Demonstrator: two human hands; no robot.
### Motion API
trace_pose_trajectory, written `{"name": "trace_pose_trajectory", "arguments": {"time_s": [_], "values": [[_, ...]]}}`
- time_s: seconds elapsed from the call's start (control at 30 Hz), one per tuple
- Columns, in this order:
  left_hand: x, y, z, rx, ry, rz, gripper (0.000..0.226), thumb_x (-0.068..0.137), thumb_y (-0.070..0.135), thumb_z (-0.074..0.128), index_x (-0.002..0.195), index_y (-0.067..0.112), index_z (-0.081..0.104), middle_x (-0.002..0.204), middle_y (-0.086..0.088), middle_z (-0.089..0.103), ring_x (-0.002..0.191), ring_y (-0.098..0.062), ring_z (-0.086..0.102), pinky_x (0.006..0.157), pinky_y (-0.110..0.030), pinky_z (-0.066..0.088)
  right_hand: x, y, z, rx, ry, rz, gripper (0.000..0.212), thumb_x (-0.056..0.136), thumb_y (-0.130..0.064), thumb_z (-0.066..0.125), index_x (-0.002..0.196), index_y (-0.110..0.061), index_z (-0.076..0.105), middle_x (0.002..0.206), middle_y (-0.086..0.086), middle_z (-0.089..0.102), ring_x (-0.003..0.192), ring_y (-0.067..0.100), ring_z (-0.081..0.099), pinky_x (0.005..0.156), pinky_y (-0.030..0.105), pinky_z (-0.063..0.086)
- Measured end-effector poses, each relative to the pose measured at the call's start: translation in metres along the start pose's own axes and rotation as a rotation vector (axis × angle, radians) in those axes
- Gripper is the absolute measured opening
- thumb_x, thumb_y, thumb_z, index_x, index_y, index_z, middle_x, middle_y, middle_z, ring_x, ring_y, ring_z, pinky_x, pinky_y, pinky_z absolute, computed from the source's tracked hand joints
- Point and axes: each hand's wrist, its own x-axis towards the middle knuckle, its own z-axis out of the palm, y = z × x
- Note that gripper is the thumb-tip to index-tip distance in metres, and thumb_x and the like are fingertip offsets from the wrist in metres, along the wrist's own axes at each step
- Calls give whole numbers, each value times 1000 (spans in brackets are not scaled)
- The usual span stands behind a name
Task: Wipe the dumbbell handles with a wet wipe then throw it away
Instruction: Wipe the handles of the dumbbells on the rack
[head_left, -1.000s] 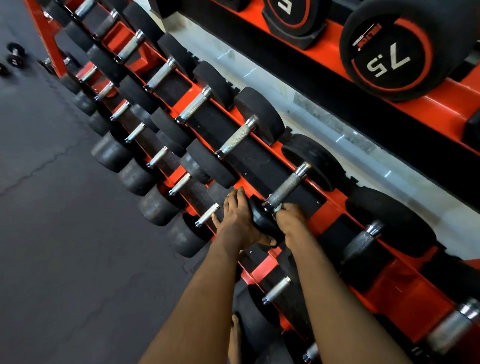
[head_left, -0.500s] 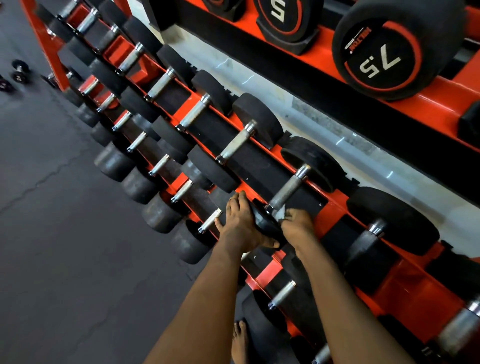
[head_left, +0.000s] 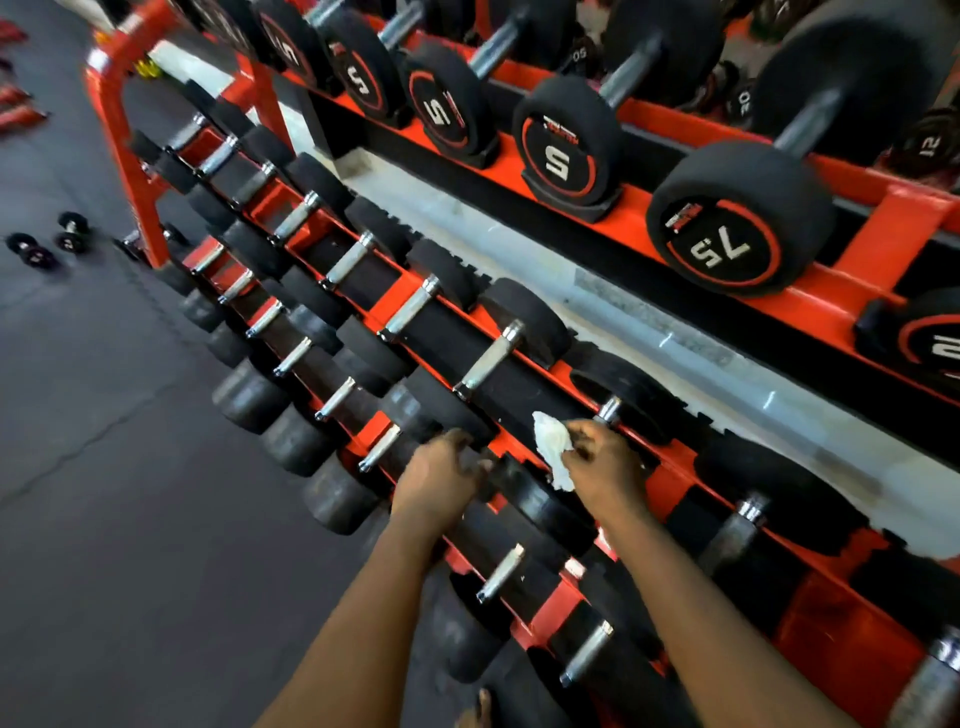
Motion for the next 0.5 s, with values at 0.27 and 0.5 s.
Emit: {"name": "trace_pose_trajectory", "arguments": {"time_s": [0.27, 0.5], "values": [[98, -25, -29, 21, 120, 53, 127, 63, 49, 92, 157, 4, 20, 165, -14, 17, 153, -29, 14, 125, -41, 18, 63, -35, 68, -43, 103, -265, 39, 79, 10, 63, 108, -14, 75, 102, -4, 74, 91, 4, 68, 85, 19, 54], [145, -46, -22, 22, -174, -24, 168, 41, 59, 97, 158, 1, -9, 168, -16, -2, 156, -28, -2, 127, -45, 9, 147, -47, 139, -443, -76, -636, 36, 72, 2, 57, 97, -14, 78, 99, 5, 71, 94, 27, 63, 90, 24, 43]]}}
